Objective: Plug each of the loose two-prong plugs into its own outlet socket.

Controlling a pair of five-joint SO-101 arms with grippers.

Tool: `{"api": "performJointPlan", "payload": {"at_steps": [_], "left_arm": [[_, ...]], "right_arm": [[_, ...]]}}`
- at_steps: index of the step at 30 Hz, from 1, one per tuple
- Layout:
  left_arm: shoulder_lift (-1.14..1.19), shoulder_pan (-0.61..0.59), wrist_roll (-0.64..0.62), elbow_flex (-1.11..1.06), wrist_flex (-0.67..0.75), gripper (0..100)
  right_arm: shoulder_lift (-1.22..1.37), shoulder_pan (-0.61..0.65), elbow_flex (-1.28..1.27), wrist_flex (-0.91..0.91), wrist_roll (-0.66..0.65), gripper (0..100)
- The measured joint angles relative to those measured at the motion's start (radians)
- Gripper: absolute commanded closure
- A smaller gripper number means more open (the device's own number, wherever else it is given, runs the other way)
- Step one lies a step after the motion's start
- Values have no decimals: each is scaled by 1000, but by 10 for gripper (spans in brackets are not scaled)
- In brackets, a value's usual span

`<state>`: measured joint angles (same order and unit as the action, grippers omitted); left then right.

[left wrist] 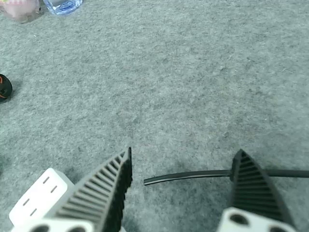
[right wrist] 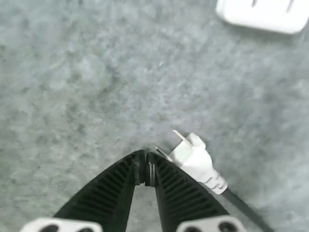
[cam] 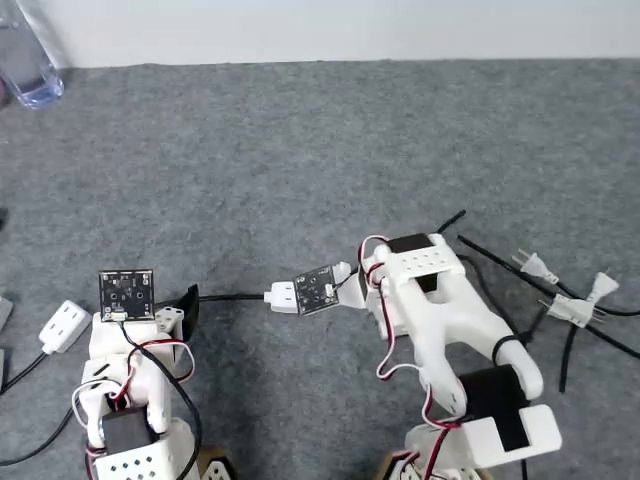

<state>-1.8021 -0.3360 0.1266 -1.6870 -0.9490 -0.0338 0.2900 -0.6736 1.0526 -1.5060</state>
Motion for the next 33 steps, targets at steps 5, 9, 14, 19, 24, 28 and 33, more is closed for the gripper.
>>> {"api": "performJointPlan", "payload": {"at_steps": [5,9,14,19,24,28,33], "left_arm": [[0,0,0,0,0,687],[0,0,0,0,0,687],[0,0,0,0,0,687],[0,0,0,0,0,687],[0,0,0,0,0,687],[0,0,0,0,0,687],[0,0,0,0,0,687]], "right_arm": [[0,55,0,-18,3,990],[0,89,0,-26,48,990],[0,91,0,-26,166,986],[0,89,-5,2,199,986],[-103,89,-6,124,183,983],[-279,86,-6,212,120,983],[-402,17,-21,226,106,977]]}}
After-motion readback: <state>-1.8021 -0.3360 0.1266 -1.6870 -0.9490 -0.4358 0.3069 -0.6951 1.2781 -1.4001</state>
